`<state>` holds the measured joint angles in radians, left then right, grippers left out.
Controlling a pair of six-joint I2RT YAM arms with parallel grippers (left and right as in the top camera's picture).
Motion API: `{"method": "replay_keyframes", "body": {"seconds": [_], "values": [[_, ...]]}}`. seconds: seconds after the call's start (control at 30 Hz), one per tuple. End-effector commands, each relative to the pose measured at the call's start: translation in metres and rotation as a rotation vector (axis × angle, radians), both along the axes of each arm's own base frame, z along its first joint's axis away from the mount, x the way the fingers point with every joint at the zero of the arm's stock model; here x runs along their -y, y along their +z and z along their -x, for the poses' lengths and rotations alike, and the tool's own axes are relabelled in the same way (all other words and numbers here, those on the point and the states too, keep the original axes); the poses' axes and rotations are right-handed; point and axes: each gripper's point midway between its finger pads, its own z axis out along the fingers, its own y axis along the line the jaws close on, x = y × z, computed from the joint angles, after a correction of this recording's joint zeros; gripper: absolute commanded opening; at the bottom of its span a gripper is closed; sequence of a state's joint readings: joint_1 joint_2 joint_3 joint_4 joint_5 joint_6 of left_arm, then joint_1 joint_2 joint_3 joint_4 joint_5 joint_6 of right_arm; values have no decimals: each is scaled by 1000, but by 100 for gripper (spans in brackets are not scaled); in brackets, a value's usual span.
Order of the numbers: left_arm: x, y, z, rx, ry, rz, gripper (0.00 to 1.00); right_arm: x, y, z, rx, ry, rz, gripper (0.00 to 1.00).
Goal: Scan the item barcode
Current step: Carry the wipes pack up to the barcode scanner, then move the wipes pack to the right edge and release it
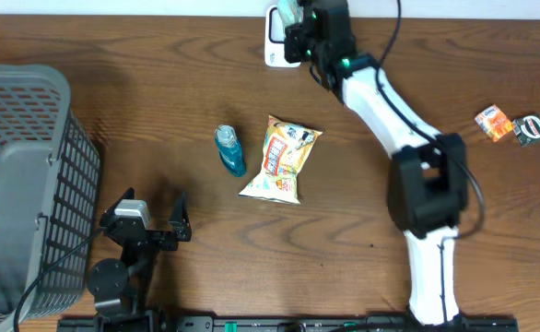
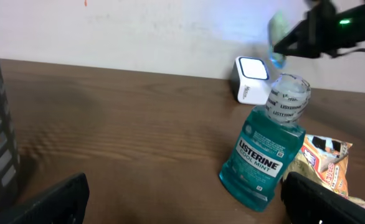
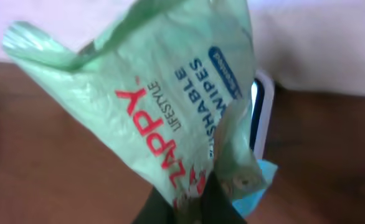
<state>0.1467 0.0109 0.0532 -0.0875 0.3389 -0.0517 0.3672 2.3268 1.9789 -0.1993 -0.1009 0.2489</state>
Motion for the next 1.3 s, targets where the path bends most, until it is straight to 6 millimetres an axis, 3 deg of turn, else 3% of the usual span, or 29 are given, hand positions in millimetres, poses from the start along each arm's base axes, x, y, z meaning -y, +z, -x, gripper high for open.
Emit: {"method": "replay_keyframes", "body": {"seconds": [0.0,0.1,0.23,0.33,0.47,0.6,0.73,0.87,0.97,1.13,1.27], "values": [[3,-14,1,-39,-20,-1,98,-8,23,-33,90,-34,12,1],[3,-14,1,-39,-19,-1,98,-19,15,-40,91,-40,24,1],[3,-14,1,-39,-19,0,98,-22,-12,-41,65,-80,77,1],[3,-14,1,-39,-20,0,98,-22,-13,-40,60,-82,80,1],[3,-14,1,-39,-20,0,98,-20,13,-33,55,-87,72,1],[3,-14,1,-39,-19,-1,98,4,53,-17,12,-111,90,1],[3,-14,1,-39,-19,0,98,64,84,10,-101,-260,92,1],[3,-14,1,-39,-20,-1,98,120,90,32,-199,-356,146,1],[3,-14,1,-39,-20,-1,98,181,76,45,-295,-480,223,1],[3,-14,1,-39,-19,-1,98,288,35,72,-481,-745,288,1],[3,-14,1,-39,-19,0,98,346,5,75,-544,-844,281,1]]}}
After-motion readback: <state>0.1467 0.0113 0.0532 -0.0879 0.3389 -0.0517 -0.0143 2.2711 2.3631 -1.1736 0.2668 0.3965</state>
